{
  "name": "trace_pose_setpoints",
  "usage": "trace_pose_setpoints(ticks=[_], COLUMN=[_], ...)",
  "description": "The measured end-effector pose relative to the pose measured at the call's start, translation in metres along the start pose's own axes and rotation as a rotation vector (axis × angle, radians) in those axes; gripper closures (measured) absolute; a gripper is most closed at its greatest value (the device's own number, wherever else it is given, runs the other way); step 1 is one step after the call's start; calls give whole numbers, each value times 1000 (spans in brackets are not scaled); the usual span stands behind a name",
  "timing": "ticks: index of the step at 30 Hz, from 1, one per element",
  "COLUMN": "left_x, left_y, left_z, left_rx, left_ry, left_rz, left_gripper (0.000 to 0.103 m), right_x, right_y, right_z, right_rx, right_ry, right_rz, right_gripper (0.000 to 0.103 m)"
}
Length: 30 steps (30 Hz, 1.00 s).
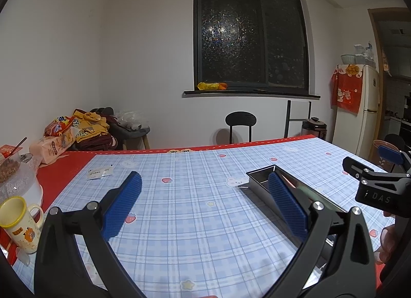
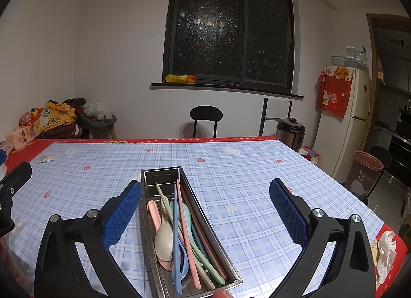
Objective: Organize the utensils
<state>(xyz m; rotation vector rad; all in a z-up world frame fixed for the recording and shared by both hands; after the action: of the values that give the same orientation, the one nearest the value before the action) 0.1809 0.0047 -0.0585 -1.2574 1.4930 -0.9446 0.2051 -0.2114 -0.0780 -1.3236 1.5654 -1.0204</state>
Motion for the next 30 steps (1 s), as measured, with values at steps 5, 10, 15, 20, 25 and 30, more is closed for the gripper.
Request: trace_pose_setpoints(ticks=[5,10,15,20,25,30], left_x=[0,-6,-5,-5,-6,-6], left_y=[-1,-1,1,2,2,0], left_z=[0,0,2,-1,-1,-2], left_rx=[0,-4,-29,-20,-21,-16], left_ry=[0,-11,30,14,-12,-66], left_rz=[6,-28,-51,-47,-31,7], left_gripper=[6,6,6,6,6,6], right_x=[0,-1,-2,-2,-2,-1], right_y=[0,0,1,1,1,0], right_z=[0,0,0,0,0,-1], right_rx=[-1,0,1,1,2,3], right_ry=[1,-2,-4,-4,-3,-3], right_rz=[0,0,-2,0,-1,1], right_gripper=[6,6,6,6,6,6])
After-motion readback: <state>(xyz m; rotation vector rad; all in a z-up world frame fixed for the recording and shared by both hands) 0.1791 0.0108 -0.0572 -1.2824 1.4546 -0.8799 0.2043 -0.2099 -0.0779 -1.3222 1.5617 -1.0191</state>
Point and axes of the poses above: each gripper's, at about its wrist camera, not at the fingertips, and z roughly the way its jaws point, x to its right, y to its underside, the point moved 9 cm from there along z, roughly the way its jaws point, and after that the axes turned 9 degrees about z, right-handed, at the moved point
